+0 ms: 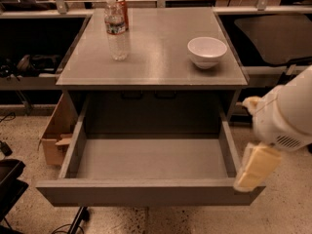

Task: Close top drawer

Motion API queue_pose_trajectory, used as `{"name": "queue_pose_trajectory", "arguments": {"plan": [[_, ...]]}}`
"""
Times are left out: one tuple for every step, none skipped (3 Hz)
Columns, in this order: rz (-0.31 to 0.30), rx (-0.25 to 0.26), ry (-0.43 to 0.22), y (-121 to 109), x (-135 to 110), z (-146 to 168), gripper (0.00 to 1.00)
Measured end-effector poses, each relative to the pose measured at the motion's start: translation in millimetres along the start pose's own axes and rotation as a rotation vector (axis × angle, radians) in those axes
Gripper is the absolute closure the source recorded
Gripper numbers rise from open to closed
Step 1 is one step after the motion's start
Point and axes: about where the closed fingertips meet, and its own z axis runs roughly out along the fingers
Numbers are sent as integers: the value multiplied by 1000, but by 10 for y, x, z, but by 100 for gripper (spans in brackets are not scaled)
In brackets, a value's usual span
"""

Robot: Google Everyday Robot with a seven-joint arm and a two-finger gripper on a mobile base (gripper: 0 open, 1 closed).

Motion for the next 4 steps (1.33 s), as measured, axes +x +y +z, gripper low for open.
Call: {"name": "queue_pose_trajectory", "arguments": {"plan": [[25,-43,44,455,186,501,18],[63,-115,112,1007,544,839,41],[86,-158,131,1433,734,1070,65],[79,-184,106,1728,743,1453,88]]}}
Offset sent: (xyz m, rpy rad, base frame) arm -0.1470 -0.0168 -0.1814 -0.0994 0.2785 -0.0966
